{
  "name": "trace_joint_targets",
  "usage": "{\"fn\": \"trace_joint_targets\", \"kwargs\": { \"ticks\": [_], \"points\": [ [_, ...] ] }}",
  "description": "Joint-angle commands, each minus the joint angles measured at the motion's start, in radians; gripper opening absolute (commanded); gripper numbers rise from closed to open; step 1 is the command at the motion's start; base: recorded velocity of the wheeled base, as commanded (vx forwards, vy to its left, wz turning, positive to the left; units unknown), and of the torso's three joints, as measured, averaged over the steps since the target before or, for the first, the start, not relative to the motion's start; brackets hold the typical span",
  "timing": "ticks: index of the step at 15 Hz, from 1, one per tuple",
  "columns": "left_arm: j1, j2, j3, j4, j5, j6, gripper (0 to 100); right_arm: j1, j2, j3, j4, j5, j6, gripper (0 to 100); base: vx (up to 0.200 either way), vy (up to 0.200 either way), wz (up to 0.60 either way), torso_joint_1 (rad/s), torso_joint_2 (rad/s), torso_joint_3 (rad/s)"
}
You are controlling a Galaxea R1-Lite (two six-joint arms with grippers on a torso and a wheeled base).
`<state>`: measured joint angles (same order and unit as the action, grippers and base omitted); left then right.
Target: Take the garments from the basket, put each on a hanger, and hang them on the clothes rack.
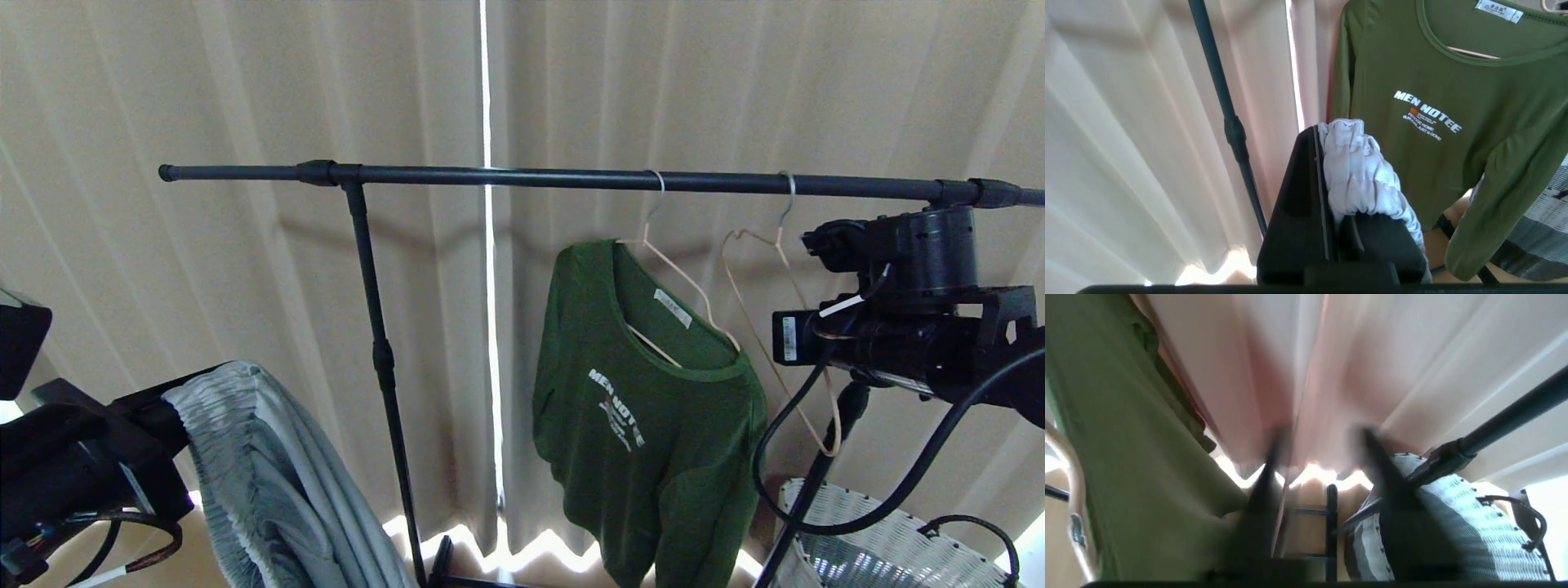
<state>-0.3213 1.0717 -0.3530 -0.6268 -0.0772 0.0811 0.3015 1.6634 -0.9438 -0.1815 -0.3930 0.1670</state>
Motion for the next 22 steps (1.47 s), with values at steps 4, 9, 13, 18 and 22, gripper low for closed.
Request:
{"fn": "trace_joint_targets", "kwargs": {
  "ticks": [4, 9, 13, 18, 22],
  "points": [
    [0.001, -0.001, 0.000, -0.001, -0.001, 0.000, 0, -0.001, -0.039, 0.008, 0.000, 0.000, -0.001, 0, 0.000, 0.000, 0.00, 0.000, 0.00, 0.000],
    [0.001, -0.001, 0.003, -0.002, 0.001, 0.003, 0, -0.028, -0.119, 0.010, -0.004, 0.002, 0.000, 0, 0.000, 0.000, 0.00, 0.000, 0.00, 0.000],
    [0.002, -0.010, 0.005, -0.002, 0.001, 0.008, 0, -0.044, -0.261, 0.091, -0.003, 0.017, -0.006, 0, 0.000, 0.000, 0.00, 0.000, 0.00, 0.000],
    [0.002, -0.044, 0.003, -0.001, 0.002, 0.008, 0, -0.038, -0.363, 0.204, -0.004, 0.029, -0.007, 0, -0.080, 0.000, 0.00, 0.004, 0.00, 0.002],
    [0.004, -0.042, 0.005, -0.001, 0.002, 0.008, 0, -0.038, -0.390, 0.231, -0.003, 0.062, -0.009, 0, -0.200, 0.000, 0.00, -0.001, 0.00, 0.002]
  ]
}}
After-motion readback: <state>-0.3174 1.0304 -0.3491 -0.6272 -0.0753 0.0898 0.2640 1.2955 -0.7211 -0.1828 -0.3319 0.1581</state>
